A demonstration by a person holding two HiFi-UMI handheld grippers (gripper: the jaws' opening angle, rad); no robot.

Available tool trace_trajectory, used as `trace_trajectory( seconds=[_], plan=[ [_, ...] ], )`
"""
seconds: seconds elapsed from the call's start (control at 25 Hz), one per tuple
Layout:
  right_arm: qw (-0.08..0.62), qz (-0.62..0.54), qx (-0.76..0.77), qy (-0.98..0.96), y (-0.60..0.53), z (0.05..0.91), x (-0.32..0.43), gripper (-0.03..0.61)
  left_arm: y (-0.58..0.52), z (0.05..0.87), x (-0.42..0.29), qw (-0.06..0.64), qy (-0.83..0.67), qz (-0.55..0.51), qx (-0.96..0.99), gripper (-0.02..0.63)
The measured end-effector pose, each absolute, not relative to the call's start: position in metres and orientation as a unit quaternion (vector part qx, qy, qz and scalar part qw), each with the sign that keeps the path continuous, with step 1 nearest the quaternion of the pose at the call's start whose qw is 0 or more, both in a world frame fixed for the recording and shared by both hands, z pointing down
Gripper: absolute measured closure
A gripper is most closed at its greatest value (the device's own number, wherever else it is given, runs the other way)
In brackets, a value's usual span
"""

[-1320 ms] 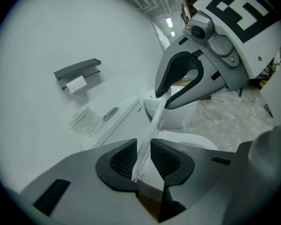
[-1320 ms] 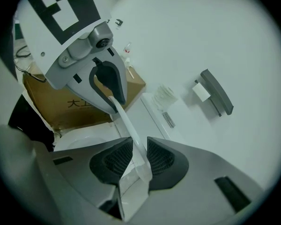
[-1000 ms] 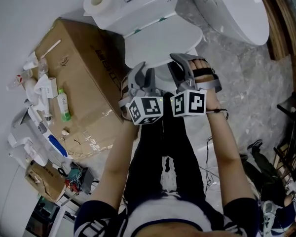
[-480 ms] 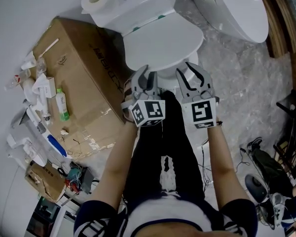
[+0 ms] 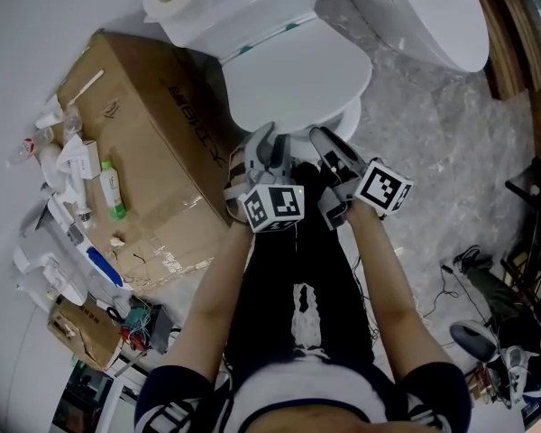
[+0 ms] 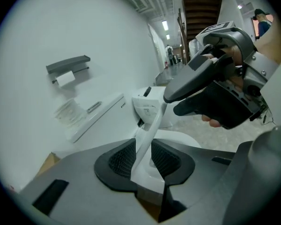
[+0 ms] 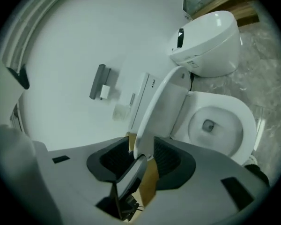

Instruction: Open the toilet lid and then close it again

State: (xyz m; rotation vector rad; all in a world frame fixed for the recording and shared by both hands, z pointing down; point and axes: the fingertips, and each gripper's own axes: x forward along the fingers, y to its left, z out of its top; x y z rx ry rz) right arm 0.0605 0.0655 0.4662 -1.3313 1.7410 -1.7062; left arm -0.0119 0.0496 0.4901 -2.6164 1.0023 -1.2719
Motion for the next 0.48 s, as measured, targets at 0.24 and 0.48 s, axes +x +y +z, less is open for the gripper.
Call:
trace_trajectory(
  seconds=[0.24,0.48],
  plan=[
    [0.183,-0.617,-0.48,0.596,0.065,0.476,0.061,0.473,0.065,0.501,-0.009,0.035,0.308,-0.421,-0.852,0.508],
    [0.212,-0.646,-0.454,0.576,0.073,0.483,0.061,0.537,0.078,0.511,-0.008,0.056,0.286,-0.427,-0.856,0.508]
  ],
)
